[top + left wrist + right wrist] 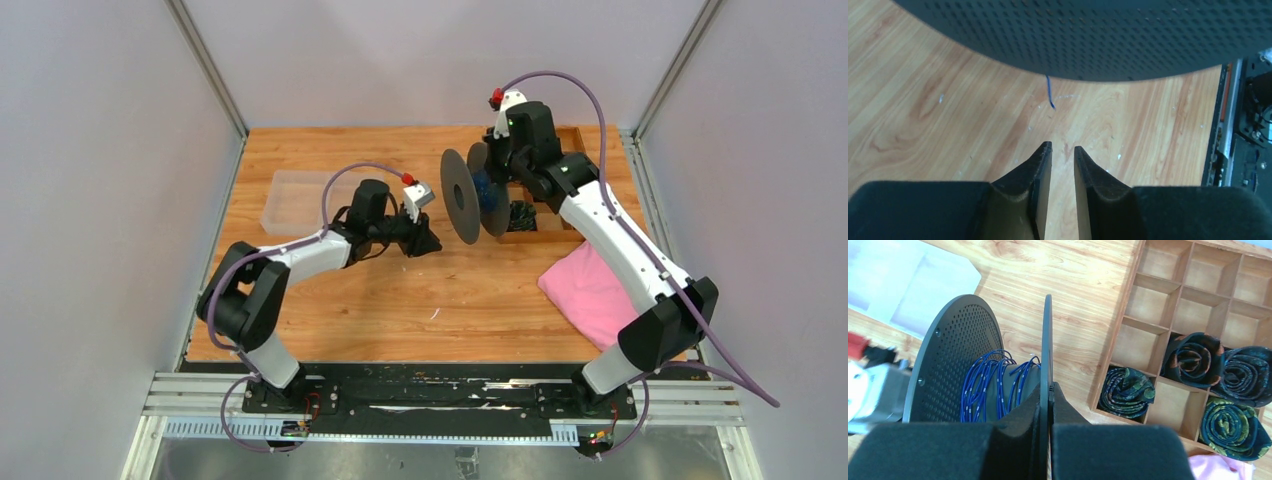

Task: Wrap the cables
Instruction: Place the cable reel at the center of the board.

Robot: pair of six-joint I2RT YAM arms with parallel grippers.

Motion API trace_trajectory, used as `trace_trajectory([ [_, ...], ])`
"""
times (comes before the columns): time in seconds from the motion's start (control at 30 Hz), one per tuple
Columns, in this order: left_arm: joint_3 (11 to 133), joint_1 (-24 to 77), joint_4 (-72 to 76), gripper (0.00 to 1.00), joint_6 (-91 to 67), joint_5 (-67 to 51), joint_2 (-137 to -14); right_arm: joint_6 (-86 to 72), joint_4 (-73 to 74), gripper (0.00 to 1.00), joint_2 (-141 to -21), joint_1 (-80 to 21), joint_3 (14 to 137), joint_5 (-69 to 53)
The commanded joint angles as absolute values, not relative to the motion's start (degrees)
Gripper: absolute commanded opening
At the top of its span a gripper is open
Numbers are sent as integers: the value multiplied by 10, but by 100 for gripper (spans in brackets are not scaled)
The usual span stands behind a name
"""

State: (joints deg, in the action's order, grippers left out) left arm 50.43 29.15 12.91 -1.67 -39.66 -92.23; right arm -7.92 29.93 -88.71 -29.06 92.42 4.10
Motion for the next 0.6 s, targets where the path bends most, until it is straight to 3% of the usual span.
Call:
trace_trajectory([
  [0.0,555,299,192,24,-25,-408,-966,-110,294,1,-856,-281,949,11],
  [0.3,559,318,265,21,-72,-424,-997,-114,289,1,-849,-278,933,5],
  [0.57,563,331,269,10,-81,-427,-1001,-116,285,1,-853,-277,932,7],
])
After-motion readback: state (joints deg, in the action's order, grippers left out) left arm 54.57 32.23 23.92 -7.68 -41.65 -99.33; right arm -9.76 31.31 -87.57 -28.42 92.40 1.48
